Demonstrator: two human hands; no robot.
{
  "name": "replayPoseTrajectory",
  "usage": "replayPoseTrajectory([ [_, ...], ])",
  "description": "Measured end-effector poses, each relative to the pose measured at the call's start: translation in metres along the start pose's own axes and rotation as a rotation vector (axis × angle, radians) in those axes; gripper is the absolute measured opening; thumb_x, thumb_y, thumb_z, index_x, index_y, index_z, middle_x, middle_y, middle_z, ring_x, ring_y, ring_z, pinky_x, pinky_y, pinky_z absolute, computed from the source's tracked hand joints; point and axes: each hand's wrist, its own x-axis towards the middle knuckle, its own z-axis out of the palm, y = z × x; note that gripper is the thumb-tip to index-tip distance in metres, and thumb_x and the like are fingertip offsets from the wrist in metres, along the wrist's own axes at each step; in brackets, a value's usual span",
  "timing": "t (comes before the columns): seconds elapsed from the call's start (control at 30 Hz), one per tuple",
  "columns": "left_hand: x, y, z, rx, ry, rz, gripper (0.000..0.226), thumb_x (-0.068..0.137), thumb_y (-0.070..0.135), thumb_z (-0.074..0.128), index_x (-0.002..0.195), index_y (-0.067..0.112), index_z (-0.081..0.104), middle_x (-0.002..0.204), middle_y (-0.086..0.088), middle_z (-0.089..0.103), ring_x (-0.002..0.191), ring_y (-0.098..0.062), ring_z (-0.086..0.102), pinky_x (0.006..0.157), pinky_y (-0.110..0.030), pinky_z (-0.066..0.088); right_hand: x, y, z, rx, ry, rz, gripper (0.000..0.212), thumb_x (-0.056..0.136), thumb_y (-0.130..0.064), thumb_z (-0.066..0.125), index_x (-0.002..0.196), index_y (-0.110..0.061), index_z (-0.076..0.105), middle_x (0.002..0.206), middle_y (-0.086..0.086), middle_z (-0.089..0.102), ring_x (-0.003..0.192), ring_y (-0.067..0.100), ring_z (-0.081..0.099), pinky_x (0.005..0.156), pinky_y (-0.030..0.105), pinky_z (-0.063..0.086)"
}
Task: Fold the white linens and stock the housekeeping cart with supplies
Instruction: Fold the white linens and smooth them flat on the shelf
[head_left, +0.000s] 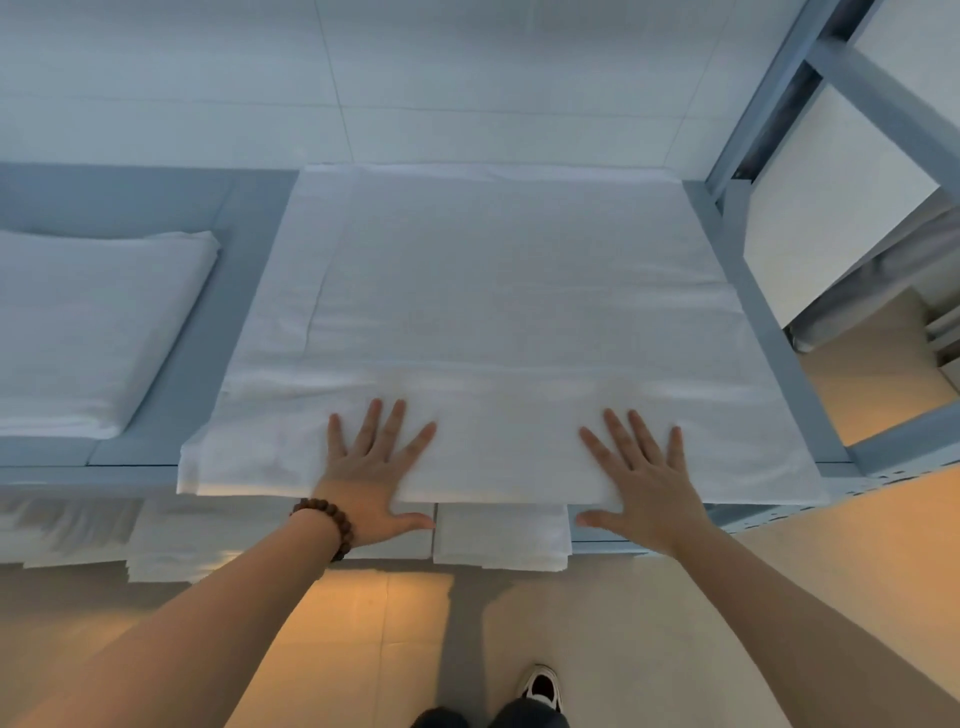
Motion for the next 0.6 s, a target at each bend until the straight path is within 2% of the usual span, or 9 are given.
replayPoseTrajectory([
  [0.03, -0.006, -0.003, 0.001, 0.018, -0.01, 0.005, 0.101, 0.082, 0.069, 0.046, 0.138, 0.044, -0.035, 0.152, -0.004, -0.035, 0.138, -0.032, -0.035, 0.106, -0.067, -0.016, -0.006, 0.006, 0.001, -0.027, -0.014, -0.033, 0.098, 0.078, -0.08, 0.035, 0.141, -0.043, -0.03, 0.154, -0.005, -0.031, 0.142, 0.025, -0.029, 0.112, 0.063, -0.01],
  [0.07, -0.011, -0.004, 0.001, 0.038, -0.026, -0.02, 0.104, 0.09, 0.038, 0.054, 0.135, 0.043, -0.039, 0.152, -0.005, -0.035, 0.137, -0.032, -0.035, 0.107, -0.068, -0.012, -0.011, 0.011, 0.002, -0.051, -0.025, -0.033, 0.102, 0.084, -0.064, 0.05, 0.14, -0.042, -0.032, 0.154, -0.004, -0.031, 0.142, 0.026, -0.028, 0.112, 0.064, -0.006],
  [0.1, -0.015, -0.005, 0.0, 0.06, -0.037, -0.058, 0.109, 0.088, 0.009, 0.05, 0.132, 0.043, -0.043, 0.152, -0.006, -0.035, 0.137, -0.033, -0.034, 0.109, -0.068, -0.008, -0.016, 0.016, 0.002, -0.072, -0.027, 0.001, 0.104, 0.088, -0.044, 0.057, 0.139, -0.041, -0.034, 0.154, -0.004, -0.031, 0.143, 0.028, -0.026, 0.113, 0.064, -0.002],
  [0.13, -0.019, -0.005, -0.002, 0.077, -0.043, -0.088, 0.113, 0.081, -0.01, 0.042, 0.129, 0.042, -0.046, 0.152, -0.007, -0.035, 0.137, -0.033, -0.033, 0.11, -0.067, -0.005, -0.02, 0.018, 0.002, -0.089, -0.014, 0.051, 0.104, 0.091, -0.024, 0.055, 0.138, -0.041, -0.036, 0.155, -0.004, -0.03, 0.144, 0.03, -0.022, 0.113, 0.064, 0.002],
  [0.17, -0.022, -0.005, -0.003, 0.085, -0.046, -0.101, 0.116, 0.075, -0.018, 0.036, 0.128, 0.041, -0.047, 0.152, -0.007, -0.034, 0.138, -0.034, -0.03, 0.111, -0.066, -0.003, -0.024, 0.02, 0.001, -0.103, 0.003, 0.1, 0.103, 0.09, -0.008, 0.049, 0.136, -0.041, -0.038, 0.155, -0.004, -0.028, 0.145, 0.032, -0.018, 0.114, 0.063, 0.005],
  [0.23, -0.026, -0.006, -0.005, 0.078, -0.058, -0.095, 0.116, 0.07, -0.022, 0.033, 0.128, 0.04, -0.046, 0.155, -0.007, -0.028, 0.142, -0.033, -0.023, 0.113, -0.063, -0.003, -0.027, 0.022, -0.003, -0.096, 0.004, 0.149, 0.103, 0.085, 0.007, 0.039, 0.134, -0.042, -0.038, 0.155, -0.005, -0.026, 0.146, 0.034, -0.012, 0.114, 0.06, 0.008],
  [0.33, -0.031, -0.008, -0.006, 0.076, -0.075, -0.088, 0.111, 0.074, -0.021, 0.034, 0.135, 0.038, -0.037, 0.158, -0.005, -0.018, 0.146, -0.03, -0.014, 0.115, -0.058, -0.003, -0.03, 0.028, -0.008, -0.061, -0.051, 0.131, 0.099, 0.083, 0.011, 0.034, 0.136, -0.039, -0.033, 0.154, -0.008, -0.022, 0.147, 0.032, -0.009, 0.115, 0.056, 0.008],
  [0.43, -0.035, -0.012, -0.008, 0.08, -0.083, -0.084, 0.099, 0.081, -0.016, 0.035, 0.148, 0.034, -0.017, 0.161, -0.003, -0.008, 0.148, -0.027, -0.006, 0.117, -0.054, 0.003, -0.033, 0.03, -0.013, -0.035, -0.096, 0.134, 0.094, 0.084, 0.011, 0.033, 0.147, -0.037, -0.016, 0.159, -0.009, -0.01, 0.148, 0.027, -0.003, 0.116, 0.051, 0.01],
  [0.6, -0.053, -0.022, -0.008, -0.018, -0.048, -0.109, 0.086, 0.085, -0.013, 0.034, 0.153, 0.031, 0.007, 0.161, 0.001, 0.007, 0.148, -0.019, 0.004, 0.118, -0.048, 0.003, -0.046, 0.029, -0.016, 0.09, -0.063, 0.18, 0.092, 0.079, 0.016, 0.033, 0.151, -0.036, 0.009, 0.16, -0.009, 0.008, 0.148, 0.018, 0.005, 0.117, 0.045, 0.009],
])
